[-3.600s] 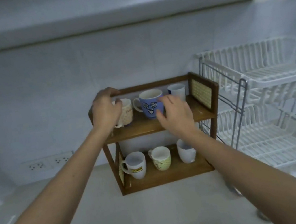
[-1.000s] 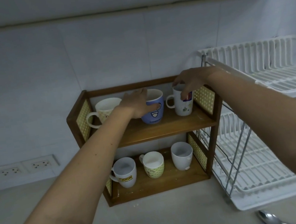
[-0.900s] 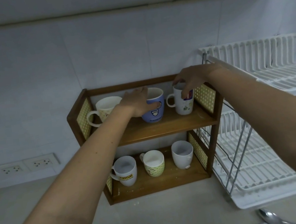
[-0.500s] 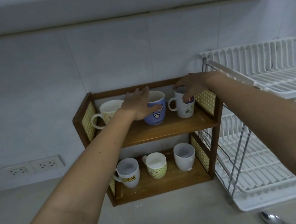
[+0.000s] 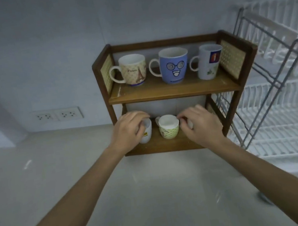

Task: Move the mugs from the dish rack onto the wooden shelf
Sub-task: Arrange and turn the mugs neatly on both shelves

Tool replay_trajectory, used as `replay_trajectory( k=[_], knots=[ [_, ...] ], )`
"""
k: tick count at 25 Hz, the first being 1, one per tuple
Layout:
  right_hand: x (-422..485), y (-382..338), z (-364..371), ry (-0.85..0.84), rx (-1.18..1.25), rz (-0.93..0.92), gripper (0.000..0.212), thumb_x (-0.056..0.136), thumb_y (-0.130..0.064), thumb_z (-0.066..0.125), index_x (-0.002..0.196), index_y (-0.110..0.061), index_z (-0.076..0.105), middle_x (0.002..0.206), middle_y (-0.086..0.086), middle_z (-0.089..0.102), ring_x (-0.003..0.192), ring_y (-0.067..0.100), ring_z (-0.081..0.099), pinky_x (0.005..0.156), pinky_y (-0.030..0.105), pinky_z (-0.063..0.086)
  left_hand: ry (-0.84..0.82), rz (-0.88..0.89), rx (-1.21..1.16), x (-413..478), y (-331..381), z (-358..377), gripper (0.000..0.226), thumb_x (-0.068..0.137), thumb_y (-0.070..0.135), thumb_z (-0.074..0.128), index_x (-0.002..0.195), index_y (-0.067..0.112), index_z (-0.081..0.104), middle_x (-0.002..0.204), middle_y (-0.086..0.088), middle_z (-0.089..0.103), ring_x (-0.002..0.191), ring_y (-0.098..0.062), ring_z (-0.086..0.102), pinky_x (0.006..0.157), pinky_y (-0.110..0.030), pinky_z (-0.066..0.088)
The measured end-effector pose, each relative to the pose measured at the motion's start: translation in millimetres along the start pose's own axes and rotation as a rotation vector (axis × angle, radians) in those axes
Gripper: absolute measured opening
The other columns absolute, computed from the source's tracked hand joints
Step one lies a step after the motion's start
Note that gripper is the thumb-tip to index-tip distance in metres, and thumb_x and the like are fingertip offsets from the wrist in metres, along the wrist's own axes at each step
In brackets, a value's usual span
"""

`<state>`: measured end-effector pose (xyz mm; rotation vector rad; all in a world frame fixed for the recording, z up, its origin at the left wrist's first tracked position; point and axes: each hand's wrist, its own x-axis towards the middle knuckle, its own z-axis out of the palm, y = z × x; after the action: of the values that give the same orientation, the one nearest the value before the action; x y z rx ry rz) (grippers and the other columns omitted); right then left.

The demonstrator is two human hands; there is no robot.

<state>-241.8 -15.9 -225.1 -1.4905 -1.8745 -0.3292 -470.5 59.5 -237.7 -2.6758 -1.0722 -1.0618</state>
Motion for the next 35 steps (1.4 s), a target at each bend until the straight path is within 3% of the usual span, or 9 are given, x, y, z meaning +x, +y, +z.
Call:
replay_trajectory(
  k=[4, 7, 10, 12, 15, 19, 24, 30, 35],
  knots=[
    [4.6, 17.3, 53.2, -0.437, -0.055, 0.223, 0.03, 0.088, -0.026, 0.056, 0.116, -0.016, 0.062, 0.114, 0.007, 0.064, 0.109, 0.026, 0.053, 0.082, 0.04, 0.05, -0.358, -0.29, 0.02, 6.9, -28.5, 22.5, 0.038, 0.091, 0.007, 0.053, 0.128, 0.01, 0.057, 0.131, -0.01, 0.057, 0.12, -0.027, 0.053, 0.097, -0.037, 0.046],
    [40.6, 34.9, 85.3, -0.684, -0.208, 0.301, 0.052, 0.087, -0.045, 0.056, 0.13, -0.017, 0.05, 0.129, 0.012, 0.054, 0.119, 0.031, 0.047, 0.092, 0.043, 0.042, -0.583, -0.465, 0.04, 34.6, -47.0, 42.7, 0.054, 0.093, 0.028, 0.056, 0.142, 0.01, 0.04, 0.146, -0.013, 0.043, 0.131, -0.029, 0.043, 0.104, -0.038, 0.039],
    [66.4, 50.1, 120.0, -0.828, -0.304, 0.324, 0.077, 0.079, -0.065, 0.054, 0.138, -0.017, 0.039, 0.136, 0.016, 0.048, 0.123, 0.036, 0.041, 0.095, 0.046, 0.036, -0.917, -0.452, 0.175, 51.6, -50.9, 73.1, 0.086, 0.088, 0.048, 0.058, 0.152, 0.013, 0.013, 0.16, -0.014, 0.013, 0.144, -0.033, 0.02, 0.115, -0.047, 0.026],
    [69.0, 56.4, 137.9, -0.917, -0.403, 0.297, 0.086, 0.073, -0.074, 0.051, 0.136, -0.017, 0.042, 0.135, 0.016, 0.048, 0.123, 0.036, 0.04, 0.096, 0.047, 0.033, -1.046, -0.38, 0.317, 50.6, -49.9, 89.9, 0.089, 0.085, 0.05, 0.061, 0.152, 0.013, 0.015, 0.158, -0.016, 0.017, 0.142, -0.036, 0.024, 0.112, -0.052, 0.029],
    [66.2, 68.4, 148.0, -0.928, -0.446, 0.302, 0.094, 0.066, -0.079, 0.056, 0.131, -0.012, 0.045, 0.129, 0.016, 0.053, 0.117, 0.037, 0.045, 0.093, 0.045, 0.035, -0.988, -0.361, 0.335, 52.4, -53.4, 99.5, 0.08, 0.085, 0.041, 0.065, 0.148, 0.01, 0.026, 0.148, -0.017, 0.038, 0.129, -0.037, 0.044, 0.103, -0.049, 0.042],
    [61.5, 77.3, 146.2, -0.857, -0.345, 0.298, 0.11, 0.06, -0.078, 0.061, 0.143, -0.019, 0.017, 0.133, 0.02, 0.05, 0.12, 0.039, 0.046, 0.094, 0.047, 0.036, -0.876, -0.276, 0.567, 51.6, -58.6, 99.8, 0.101, 0.074, 0.054, 0.071, 0.151, 0.018, 0.016, 0.148, -0.016, 0.04, 0.132, -0.037, 0.039, 0.101, -0.048, 0.04],
    [74.5, 76.0, 143.7, -0.945, -0.476, 0.203, 0.098, 0.059, -0.083, 0.055, 0.132, -0.019, 0.043, 0.128, 0.015, 0.053, 0.116, 0.034, 0.046, 0.091, 0.043, 0.035, -1.001, -0.325, 0.468, 63.9, -68.8, 95.6, 0.105, 0.069, 0.04, 0.082, 0.15, 0.02, 0.018, 0.142, -0.016, 0.046, 0.125, -0.036, 0.047, 0.093, -0.044, 0.047],
    [80.0, 86.0, 134.3, -1.087, -0.392, 0.134, 0.101, 0.06, -0.067, 0.072, 0.144, -0.031, 0.028, 0.146, 0.008, 0.041, 0.127, 0.033, 0.04, 0.098, 0.044, 0.036, -0.924, -0.329, 0.452, 63.0, -72.8, 108.2, 0.102, 0.069, 0.037, 0.082, 0.149, 0.019, 0.021, 0.141, -0.017, 0.046, 0.127, -0.037, 0.044, 0.095, -0.048, 0.046],
    [85.4, 92.1, 132.5, -1.125, -0.415, 0.096, 0.098, 0.064, -0.059, 0.075, 0.144, -0.037, 0.024, 0.144, 0.009, 0.04, 0.126, 0.033, 0.038, 0.097, 0.046, 0.039, -0.947, -0.333, 0.438, 66.9, -71.2, 108.5, 0.103, 0.072, 0.031, 0.08, 0.151, 0.017, 0.015, 0.146, -0.018, 0.04, 0.133, -0.037, 0.038, 0.102, -0.049, 0.042]
  ],
)
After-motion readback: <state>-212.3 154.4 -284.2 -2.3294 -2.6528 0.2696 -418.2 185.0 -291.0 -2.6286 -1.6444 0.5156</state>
